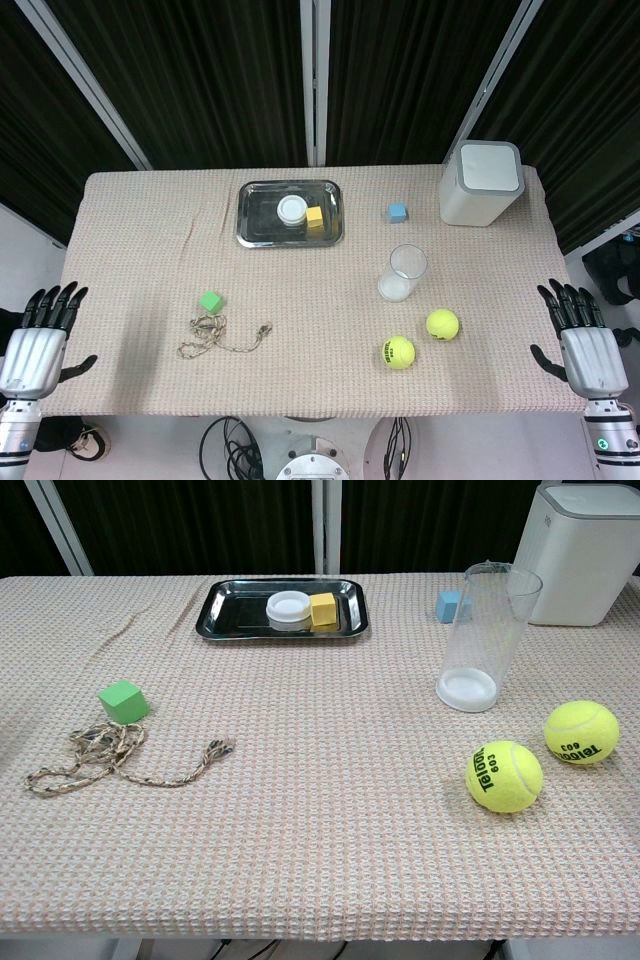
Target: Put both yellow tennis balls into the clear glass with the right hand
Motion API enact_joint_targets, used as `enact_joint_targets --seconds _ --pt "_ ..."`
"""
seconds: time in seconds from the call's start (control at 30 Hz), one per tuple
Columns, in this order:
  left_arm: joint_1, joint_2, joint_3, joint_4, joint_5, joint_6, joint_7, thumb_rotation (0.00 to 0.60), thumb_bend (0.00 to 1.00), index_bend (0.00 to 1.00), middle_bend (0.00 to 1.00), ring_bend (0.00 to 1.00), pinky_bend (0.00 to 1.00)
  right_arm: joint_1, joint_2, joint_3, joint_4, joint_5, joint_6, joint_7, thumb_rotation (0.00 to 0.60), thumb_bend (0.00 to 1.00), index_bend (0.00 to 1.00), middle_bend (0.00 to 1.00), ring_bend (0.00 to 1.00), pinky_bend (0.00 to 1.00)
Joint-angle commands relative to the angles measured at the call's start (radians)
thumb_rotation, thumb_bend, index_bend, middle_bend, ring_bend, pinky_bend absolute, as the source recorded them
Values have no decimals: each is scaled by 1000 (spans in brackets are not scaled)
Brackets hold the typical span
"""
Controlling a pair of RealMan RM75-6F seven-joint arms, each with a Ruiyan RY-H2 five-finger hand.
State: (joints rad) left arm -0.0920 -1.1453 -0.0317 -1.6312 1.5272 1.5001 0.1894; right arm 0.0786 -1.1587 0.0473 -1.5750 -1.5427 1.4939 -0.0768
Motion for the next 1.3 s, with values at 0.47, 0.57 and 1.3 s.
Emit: enact_joint_targets --seconds 0.47,0.57,1.3 --pt "4 -11 0 31 12 18 -38 600 59 0 0 0 0 26 -12 -19 5 30 -89 -78 600 176 0 0 0 0" --pt "4 -19 2 41 11 14 -49 600 59 0 0 0 0 51 -25 -18 21 39 -137 -79 600 176 0 0 0 0" --pt "2 -19 12 18 -16 -19 -1 600 59 0 0 0 0 252 -184 -8 95 110 -437 -209 600 181 0 0 0 2"
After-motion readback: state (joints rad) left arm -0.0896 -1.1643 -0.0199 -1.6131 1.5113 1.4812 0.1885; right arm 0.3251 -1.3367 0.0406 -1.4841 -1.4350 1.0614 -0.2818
